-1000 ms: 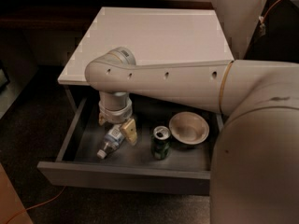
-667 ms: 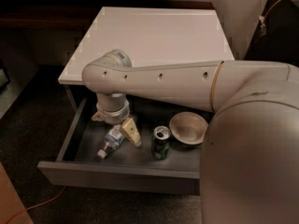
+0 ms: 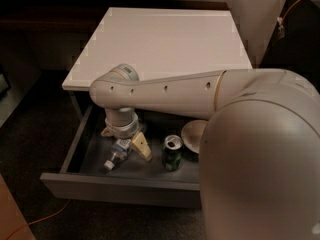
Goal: Pick blue plastic bottle from top drawer and place on counter
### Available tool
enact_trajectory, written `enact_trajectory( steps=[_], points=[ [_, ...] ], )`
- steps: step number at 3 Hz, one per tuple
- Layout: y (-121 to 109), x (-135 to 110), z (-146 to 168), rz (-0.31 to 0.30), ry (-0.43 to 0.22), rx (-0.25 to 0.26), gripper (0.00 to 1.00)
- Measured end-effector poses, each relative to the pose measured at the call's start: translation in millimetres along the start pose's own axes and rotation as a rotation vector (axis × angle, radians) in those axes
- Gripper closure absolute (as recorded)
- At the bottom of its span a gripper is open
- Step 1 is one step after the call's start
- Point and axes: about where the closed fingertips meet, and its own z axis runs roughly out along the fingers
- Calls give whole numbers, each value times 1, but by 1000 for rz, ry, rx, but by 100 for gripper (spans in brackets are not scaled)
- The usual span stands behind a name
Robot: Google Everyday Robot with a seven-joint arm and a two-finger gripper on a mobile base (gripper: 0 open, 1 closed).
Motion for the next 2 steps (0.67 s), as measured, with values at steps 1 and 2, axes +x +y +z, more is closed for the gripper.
enact_trajectory(
  steps=[1, 2],
  points=[
    [0, 0, 11, 4, -3, -4, 24],
    [-5, 1, 13, 16, 2, 7, 48]
  ],
)
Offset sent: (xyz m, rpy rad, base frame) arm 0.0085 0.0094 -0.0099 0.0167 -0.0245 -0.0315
